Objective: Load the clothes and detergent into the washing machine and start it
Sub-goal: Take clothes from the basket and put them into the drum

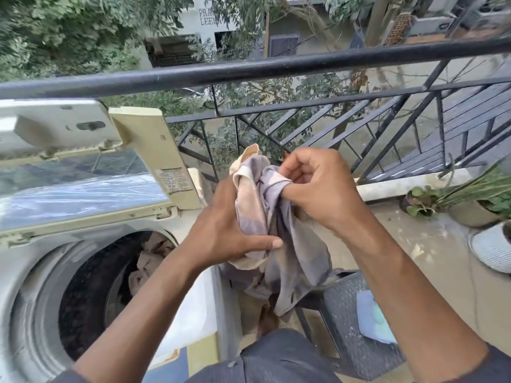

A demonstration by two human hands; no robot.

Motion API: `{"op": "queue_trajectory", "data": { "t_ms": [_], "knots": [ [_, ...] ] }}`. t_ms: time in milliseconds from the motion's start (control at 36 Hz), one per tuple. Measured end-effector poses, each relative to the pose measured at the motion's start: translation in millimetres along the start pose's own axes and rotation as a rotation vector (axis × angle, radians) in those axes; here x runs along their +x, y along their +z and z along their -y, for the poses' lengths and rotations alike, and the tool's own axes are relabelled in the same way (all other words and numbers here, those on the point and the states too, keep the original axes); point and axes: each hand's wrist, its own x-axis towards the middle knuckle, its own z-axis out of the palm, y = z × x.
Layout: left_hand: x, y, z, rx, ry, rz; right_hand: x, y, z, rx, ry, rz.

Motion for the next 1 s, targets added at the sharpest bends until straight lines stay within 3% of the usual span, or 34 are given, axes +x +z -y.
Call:
{"op": "queue_trajectory", "data": {
  "t_ms": [111,222,361,444,500,583,722,861,1000],
  "knots": [
    [7,8,-1,-0.031,0.046,-0.129,2,5,6,0.12,-0.078,0.074],
    [10,6,4,-0.171,-0.046,-0.288,0,0,3,0.184,-0.079,0.139],
    [17,-12,-8,-0.429,-0.146,-0.505,-7,-2,-25,-0.125,-0.095,0.068],
    [18,-17,-17,-0.548,-0.126,-0.568,-13,4,-53,-0.246,0.053,0.143],
    [18,-19,-22,-0.603,-0.094,-0.586,-17,11,-80,-0.304,0.213,0.281],
    [16,-23,-34,-0.686,-0.093,-0.612,-24,26,-121,-0.395,0.294,0.395],
    [15,-32,-45,-0.743,-0.034,-0.607,-35,50,-153,-0.453,0.393,0.298],
    [13,-34,-36,-0.594,0.009,-0.6,-29,47,-159,-0.669,0.502,0.282],
    [9,-28,-11,-0.448,-0.09,-0.482,-18,22,-153,-0.845,0.495,0.212]
  ]
}}
